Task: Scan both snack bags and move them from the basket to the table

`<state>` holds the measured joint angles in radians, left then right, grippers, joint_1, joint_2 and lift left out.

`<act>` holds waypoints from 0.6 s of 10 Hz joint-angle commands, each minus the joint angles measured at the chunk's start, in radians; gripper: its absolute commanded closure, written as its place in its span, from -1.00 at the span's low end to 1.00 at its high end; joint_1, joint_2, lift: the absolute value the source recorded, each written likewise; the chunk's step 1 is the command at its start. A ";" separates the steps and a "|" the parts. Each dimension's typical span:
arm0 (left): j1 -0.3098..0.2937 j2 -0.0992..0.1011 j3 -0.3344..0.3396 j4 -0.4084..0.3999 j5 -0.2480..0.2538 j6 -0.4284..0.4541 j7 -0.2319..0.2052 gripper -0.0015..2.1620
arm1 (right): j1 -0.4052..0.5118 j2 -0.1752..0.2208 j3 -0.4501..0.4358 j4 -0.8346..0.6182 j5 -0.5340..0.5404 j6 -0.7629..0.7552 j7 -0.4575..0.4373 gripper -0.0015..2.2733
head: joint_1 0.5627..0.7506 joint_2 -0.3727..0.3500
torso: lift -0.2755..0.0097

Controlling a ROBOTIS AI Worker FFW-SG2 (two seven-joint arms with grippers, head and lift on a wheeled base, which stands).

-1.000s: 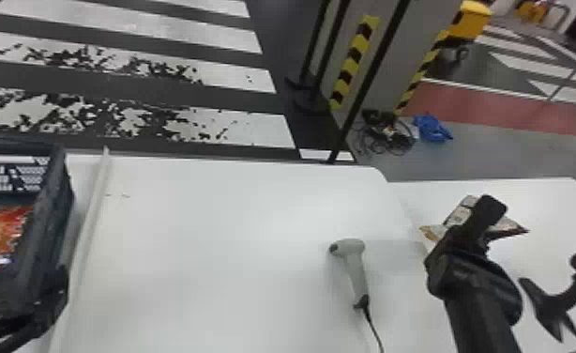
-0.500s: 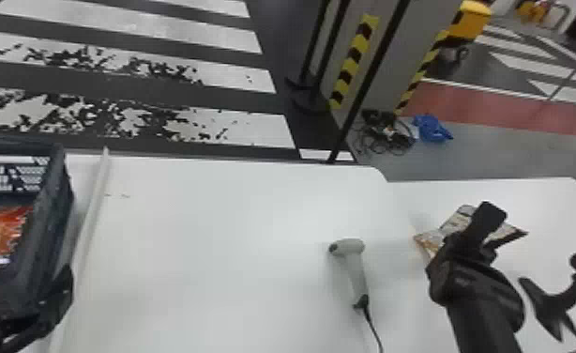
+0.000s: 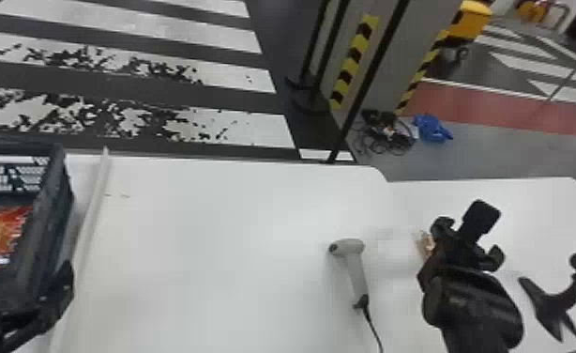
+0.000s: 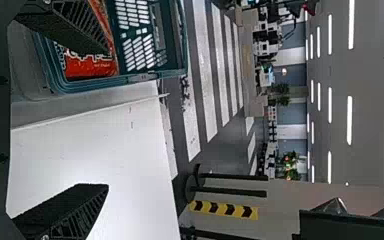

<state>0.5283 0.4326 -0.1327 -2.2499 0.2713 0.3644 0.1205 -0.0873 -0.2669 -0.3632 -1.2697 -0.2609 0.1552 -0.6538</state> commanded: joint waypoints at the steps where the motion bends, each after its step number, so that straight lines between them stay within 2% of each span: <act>1: -0.004 0.000 -0.002 -0.002 0.000 0.000 0.001 -0.97 | 0.060 0.020 0.030 -0.119 0.008 0.044 -0.006 -0.96 | 0.41 -0.94 | 0.24; 4: -0.002 0.003 -0.002 -0.004 -0.001 0.000 0.004 -0.97 | 0.184 0.037 0.082 -0.307 -0.043 0.065 0.008 -0.96 | 0.41 -0.94 | 0.24; 6: -0.002 0.002 -0.004 -0.008 -0.001 0.000 0.010 -0.97 | 0.274 0.055 0.127 -0.427 -0.066 0.050 0.103 -0.96 | 0.41 -0.94 | 0.24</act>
<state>0.5259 0.4348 -0.1357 -2.2566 0.2707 0.3644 0.1294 0.1633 -0.2171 -0.2464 -1.6660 -0.3215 0.2113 -0.5531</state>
